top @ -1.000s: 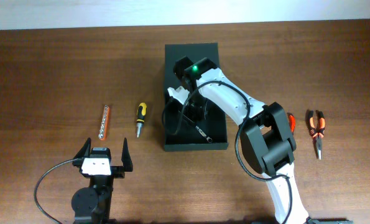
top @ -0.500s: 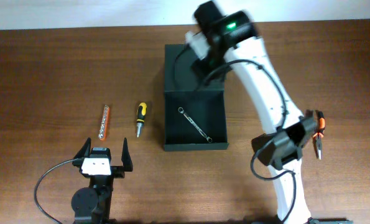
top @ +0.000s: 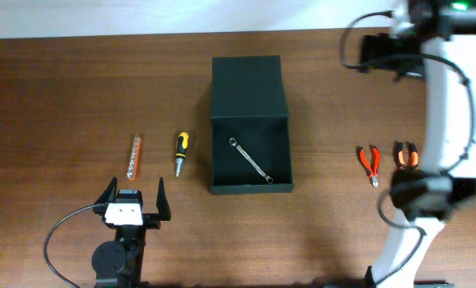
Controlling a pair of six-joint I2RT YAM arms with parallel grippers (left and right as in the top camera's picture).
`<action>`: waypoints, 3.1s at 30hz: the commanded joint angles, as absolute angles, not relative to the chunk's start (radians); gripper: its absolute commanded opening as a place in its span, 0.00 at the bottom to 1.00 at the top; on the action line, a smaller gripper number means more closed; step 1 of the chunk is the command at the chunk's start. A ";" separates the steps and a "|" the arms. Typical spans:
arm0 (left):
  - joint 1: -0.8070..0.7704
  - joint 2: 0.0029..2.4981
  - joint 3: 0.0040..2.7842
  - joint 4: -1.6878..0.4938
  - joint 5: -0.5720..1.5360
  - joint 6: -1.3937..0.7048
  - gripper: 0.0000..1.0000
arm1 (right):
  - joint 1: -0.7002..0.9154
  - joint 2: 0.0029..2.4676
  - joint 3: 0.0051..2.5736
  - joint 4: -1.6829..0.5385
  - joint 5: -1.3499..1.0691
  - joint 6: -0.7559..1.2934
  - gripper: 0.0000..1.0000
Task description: Pack container
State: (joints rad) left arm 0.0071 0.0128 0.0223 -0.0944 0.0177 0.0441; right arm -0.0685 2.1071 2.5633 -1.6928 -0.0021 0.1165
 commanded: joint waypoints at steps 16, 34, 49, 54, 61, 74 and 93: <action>0.011 0.005 0.015 -0.095 0.010 0.035 0.99 | -0.133 1.708 1.649 -1.438 0.035 0.056 0.99; 0.011 0.005 0.015 -0.095 0.010 0.035 0.99 | -0.019 1.710 1.372 -1.151 0.038 0.004 0.99; 0.011 0.005 0.015 -0.095 0.010 0.035 0.99 | -0.047 1.841 1.372 -1.111 0.032 -0.023 0.99; 0.011 0.005 0.015 -0.095 0.010 0.035 0.99 | -0.048 1.841 1.372 -1.109 0.038 -0.016 0.99; 0.011 0.005 0.015 -0.095 0.010 0.035 0.99 | -0.105 1.841 1.365 -1.100 0.056 -0.005 0.99; 0.011 0.005 0.015 -0.095 0.010 0.035 0.99 | -0.144 1.842 1.294 -1.082 0.019 -0.101 0.99; 0.011 0.005 0.015 -0.095 0.010 0.035 0.99 | -0.144 1.959 1.292 -1.034 -0.026 -0.149 0.99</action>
State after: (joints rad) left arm 0.0071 0.0109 0.0223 -0.0944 0.0177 0.0441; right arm -0.1417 1.9572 1.2964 -1.0416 0.0143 -0.1116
